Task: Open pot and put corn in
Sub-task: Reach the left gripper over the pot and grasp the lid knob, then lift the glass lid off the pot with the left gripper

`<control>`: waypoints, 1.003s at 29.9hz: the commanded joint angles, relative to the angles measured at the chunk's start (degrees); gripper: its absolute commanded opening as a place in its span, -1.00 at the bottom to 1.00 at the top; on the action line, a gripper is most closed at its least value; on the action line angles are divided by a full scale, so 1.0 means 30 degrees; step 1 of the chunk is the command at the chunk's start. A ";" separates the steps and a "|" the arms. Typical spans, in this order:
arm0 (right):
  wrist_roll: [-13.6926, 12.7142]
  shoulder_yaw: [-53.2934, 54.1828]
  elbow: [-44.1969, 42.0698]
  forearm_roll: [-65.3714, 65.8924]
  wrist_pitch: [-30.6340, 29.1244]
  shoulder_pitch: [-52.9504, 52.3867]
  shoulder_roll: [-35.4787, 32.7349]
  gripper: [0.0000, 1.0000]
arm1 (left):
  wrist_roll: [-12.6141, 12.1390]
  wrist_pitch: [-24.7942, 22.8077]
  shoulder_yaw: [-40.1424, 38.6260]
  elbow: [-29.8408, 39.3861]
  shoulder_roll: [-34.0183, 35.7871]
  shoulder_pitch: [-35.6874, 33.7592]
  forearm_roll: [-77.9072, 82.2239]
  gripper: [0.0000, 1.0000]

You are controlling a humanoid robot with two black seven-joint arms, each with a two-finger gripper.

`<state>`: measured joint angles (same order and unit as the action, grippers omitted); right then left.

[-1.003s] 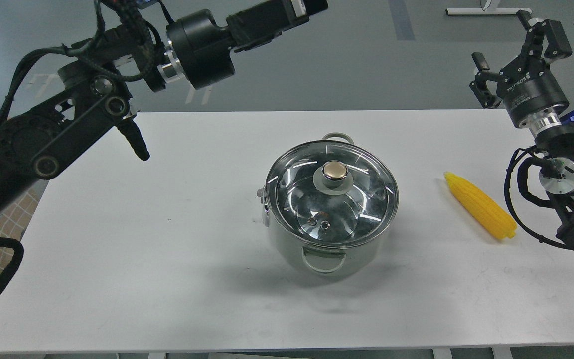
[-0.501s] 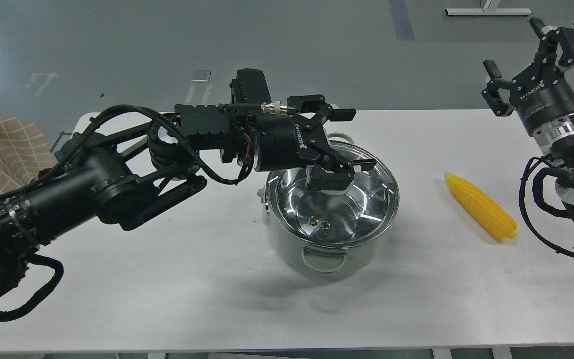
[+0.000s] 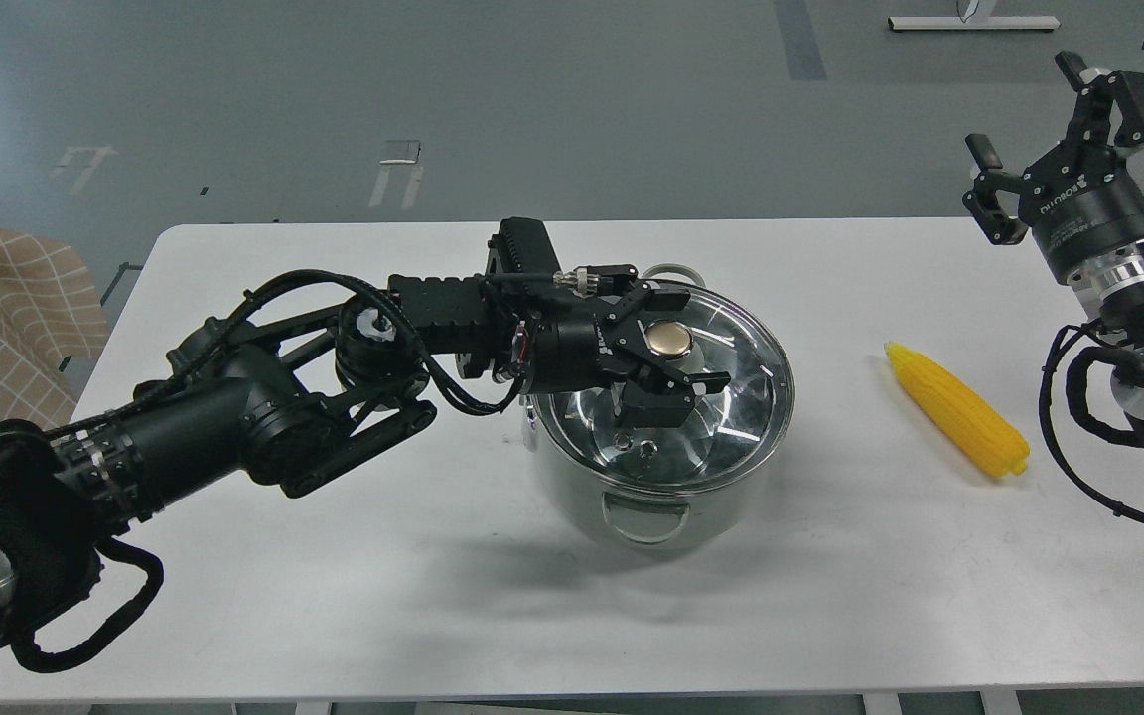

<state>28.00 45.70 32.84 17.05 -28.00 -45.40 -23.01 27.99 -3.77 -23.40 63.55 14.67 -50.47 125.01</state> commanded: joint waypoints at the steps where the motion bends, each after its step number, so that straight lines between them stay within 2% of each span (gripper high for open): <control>1: 0.0000 0.0001 0.0041 -0.0001 0.0001 0.0045 0.0024 1.00 | 0.0004 -0.0003 -0.0022 0.0027 0.0178 0.0241 -0.0002 0.85; 3: 0.0000 0.0001 0.0041 -0.0001 0.0001 0.0045 0.0024 1.00 | 0.0004 -0.0032 -0.0022 0.0027 0.0207 0.0241 -0.0002 0.73; 5: 0.0000 0.0001 0.0070 -0.0001 0.0001 0.0074 0.0024 1.00 | 0.0004 -0.0032 -0.0051 0.0027 0.0236 0.0270 -0.0002 0.49; 8: 0.0000 0.0001 0.0070 -0.0001 0.0001 0.0104 0.0024 1.00 | 0.0004 -0.0032 -0.0051 -0.0002 0.0237 0.0299 -0.0002 -0.13; 9: 0.0000 0.0001 0.0070 -0.0001 0.0001 0.0133 0.0024 1.00 | 0.0004 -0.0003 -0.0080 0.0027 0.0208 0.0300 -0.0002 -0.44; 11: 0.0000 0.0001 0.0070 -0.0001 0.0001 0.0162 0.0024 1.00 | 0.0004 -0.0003 -0.0168 0.0027 0.0207 0.0300 -0.0002 -0.57; 12: 0.0000 0.0001 0.0099 -0.0001 0.0001 0.0249 0.0024 1.00 | 0.0004 -0.0003 -0.0226 0.0056 0.0178 0.0271 -0.0002 -0.73; 13: 0.0000 0.0001 0.0128 -0.0001 0.0001 0.0279 0.0024 1.00 | 0.0004 -0.0003 -0.0285 0.0057 0.0120 0.0241 -0.0002 -0.97; 24: 0.0000 0.0030 0.0656 0.0028 0.0001 0.0426 0.0024 1.00 | 0.0004 0.0261 -0.0811 0.0290 0.0441 -0.0636 -0.0002 -1.00; 29: 0.0000 0.0001 0.0656 0.0028 0.0001 0.0426 -0.0005 1.00 | 0.0004 0.0203 -0.1135 0.0817 0.2049 -0.1779 -0.0002 -1.00; 30: 0.0000 0.0001 0.0656 0.0028 0.0001 0.0426 -0.0005 1.00 | 0.0004 0.0144 -0.1135 0.1224 0.3068 -0.2100 -0.0002 -1.00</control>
<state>28.00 45.78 34.81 17.14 -28.00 -44.12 -22.94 28.02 -2.96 -26.70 65.33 19.04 -54.79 125.00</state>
